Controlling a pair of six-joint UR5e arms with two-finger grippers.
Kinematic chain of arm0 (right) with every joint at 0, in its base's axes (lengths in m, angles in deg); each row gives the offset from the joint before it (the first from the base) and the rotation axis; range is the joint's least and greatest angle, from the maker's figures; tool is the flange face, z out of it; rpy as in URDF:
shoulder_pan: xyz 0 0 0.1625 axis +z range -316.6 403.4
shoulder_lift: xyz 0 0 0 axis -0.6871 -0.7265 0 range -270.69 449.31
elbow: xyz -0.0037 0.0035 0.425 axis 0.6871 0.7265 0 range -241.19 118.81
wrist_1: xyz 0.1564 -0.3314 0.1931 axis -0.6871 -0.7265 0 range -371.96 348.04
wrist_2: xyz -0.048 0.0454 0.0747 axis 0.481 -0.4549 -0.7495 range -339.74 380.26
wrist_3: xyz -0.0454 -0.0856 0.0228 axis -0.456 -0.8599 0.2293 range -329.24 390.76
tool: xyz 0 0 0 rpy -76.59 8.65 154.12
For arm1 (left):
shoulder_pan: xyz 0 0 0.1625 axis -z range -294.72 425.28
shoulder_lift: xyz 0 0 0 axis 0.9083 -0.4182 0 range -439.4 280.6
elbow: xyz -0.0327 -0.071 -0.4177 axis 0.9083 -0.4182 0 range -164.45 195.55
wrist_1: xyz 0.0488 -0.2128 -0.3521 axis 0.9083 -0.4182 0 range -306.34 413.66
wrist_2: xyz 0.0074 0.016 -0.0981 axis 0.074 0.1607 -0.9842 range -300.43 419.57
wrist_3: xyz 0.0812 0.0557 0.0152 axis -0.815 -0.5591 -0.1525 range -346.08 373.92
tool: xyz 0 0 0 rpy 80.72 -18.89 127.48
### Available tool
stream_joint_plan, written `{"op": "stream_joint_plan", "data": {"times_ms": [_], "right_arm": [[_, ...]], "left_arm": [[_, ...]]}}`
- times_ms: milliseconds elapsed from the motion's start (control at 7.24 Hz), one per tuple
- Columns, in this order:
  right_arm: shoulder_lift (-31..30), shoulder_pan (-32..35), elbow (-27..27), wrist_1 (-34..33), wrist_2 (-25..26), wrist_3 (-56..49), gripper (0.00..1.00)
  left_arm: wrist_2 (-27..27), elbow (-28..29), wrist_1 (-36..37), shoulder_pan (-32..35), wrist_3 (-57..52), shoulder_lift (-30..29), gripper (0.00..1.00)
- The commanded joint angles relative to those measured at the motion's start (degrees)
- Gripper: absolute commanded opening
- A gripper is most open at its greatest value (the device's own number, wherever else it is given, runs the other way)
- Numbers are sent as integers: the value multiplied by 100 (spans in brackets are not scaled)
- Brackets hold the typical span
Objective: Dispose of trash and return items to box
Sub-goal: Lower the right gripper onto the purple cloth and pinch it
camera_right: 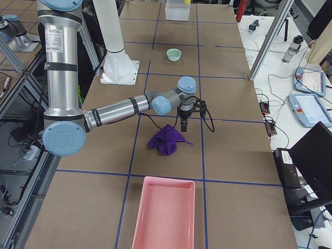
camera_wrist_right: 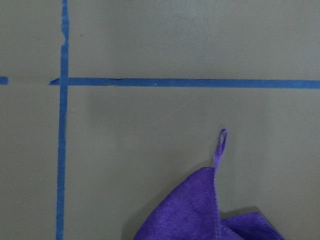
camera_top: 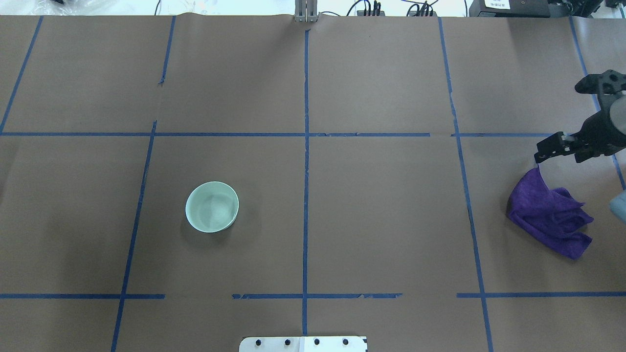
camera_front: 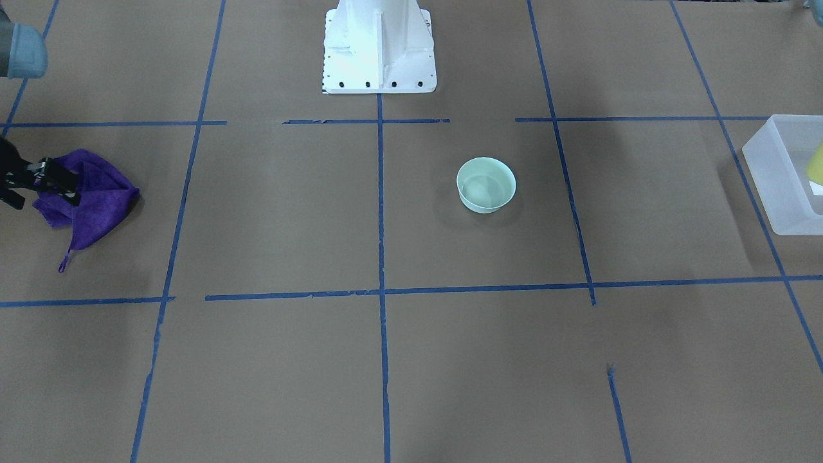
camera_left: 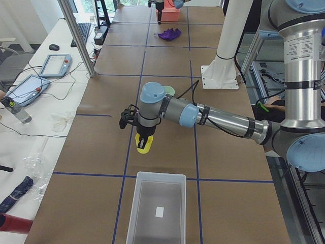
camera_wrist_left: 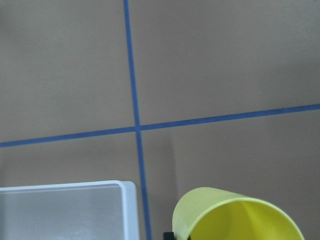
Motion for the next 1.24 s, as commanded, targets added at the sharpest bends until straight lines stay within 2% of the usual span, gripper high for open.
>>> {"op": "stream_joint_plan", "data": {"times_ms": [0, 552, 829, 1105], "right_arm": [[21, -857, -206, 12, 873, 347, 100], [170, -1537, 47, -23, 1272, 348, 100], [136, -1538, 189, -32, 1299, 278, 100], [83, -1529, 242, -50, 1290, 261, 100]], "left_arm": [[14, 230, 6, 235, -452, -35, 0], [14, 616, 6, 551, -1023, -105, 0], [49, 836, 6, 692, -1234, -149, 0], [348, 1054, -3, 780, -1297, -228, 0]]}}
